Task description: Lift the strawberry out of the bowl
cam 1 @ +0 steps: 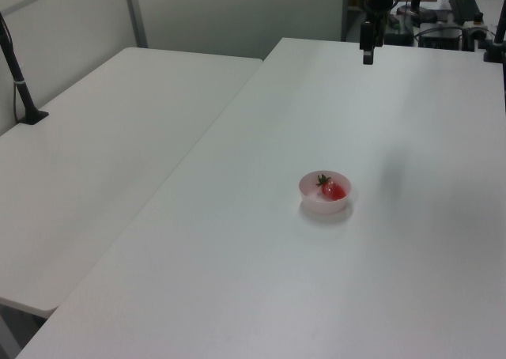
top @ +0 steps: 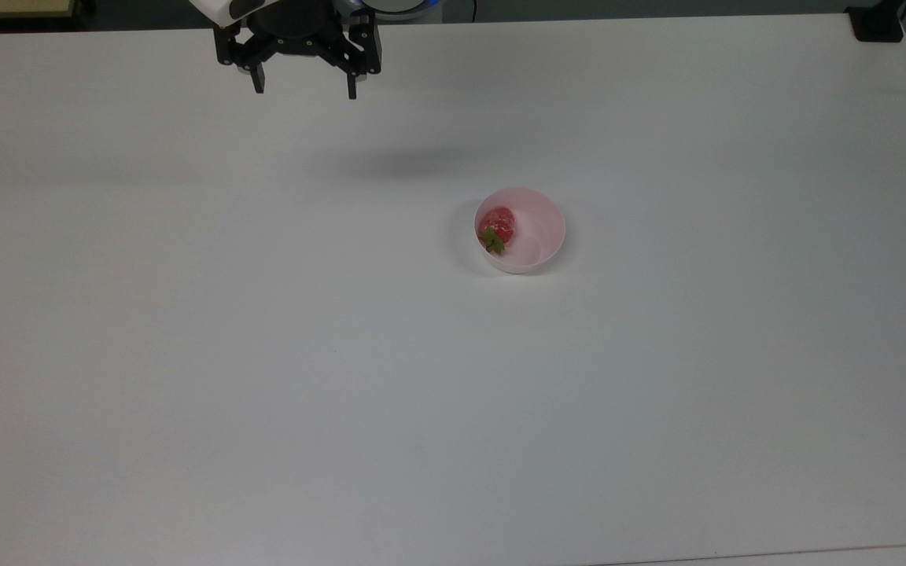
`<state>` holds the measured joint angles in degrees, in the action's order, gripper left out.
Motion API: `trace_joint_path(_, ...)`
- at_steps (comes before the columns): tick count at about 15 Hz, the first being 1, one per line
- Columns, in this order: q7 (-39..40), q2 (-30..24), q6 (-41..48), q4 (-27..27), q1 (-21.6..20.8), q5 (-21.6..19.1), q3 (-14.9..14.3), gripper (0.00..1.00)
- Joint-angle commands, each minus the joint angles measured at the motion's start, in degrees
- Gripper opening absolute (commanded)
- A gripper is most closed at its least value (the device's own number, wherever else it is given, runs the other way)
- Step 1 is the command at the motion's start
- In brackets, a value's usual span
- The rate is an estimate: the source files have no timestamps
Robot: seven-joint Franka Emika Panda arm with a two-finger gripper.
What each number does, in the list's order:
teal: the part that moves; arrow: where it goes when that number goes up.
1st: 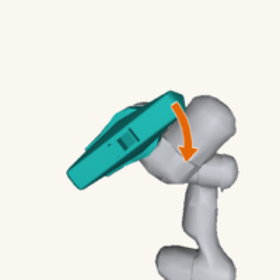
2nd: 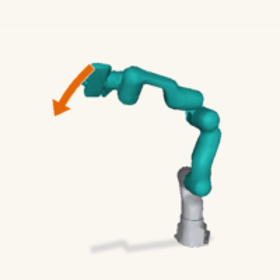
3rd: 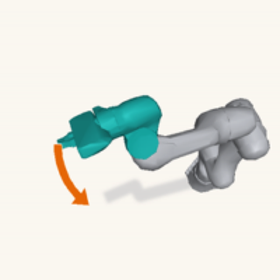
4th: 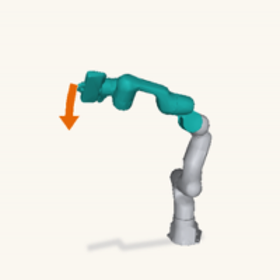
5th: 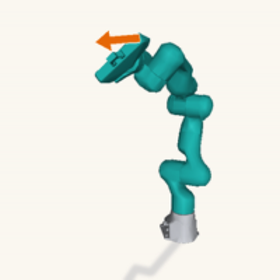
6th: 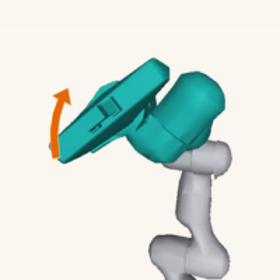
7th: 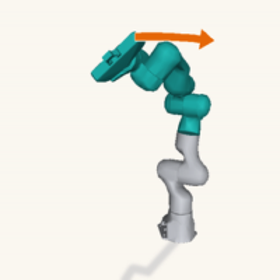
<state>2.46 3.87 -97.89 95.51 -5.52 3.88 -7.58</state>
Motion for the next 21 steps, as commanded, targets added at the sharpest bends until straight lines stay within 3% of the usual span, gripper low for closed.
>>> trace_joint_path(1, 1.49, -0.8, -0.02, 0.9, -0.36, -1.06, -0.42, 1.0)
trace_joint_path(4, 0.71, -0.1, -0.1, 0.82, -1.68, -3.17, -0.42, 1.0)
trace_joint_path(11, -10.35, 7.36, -6.6, -0.68, -12.48, -4.58, -0.42, 0.99)
trace_joint_path(13, -13.17, 10.17, -8.79, -0.77, -14.86, -4.93, -0.42, 0.94)
trace_joint_path(21, -20.56, 19.06, -18.29, 0.64, -18.64, -4.23, 0.28, 0.9)
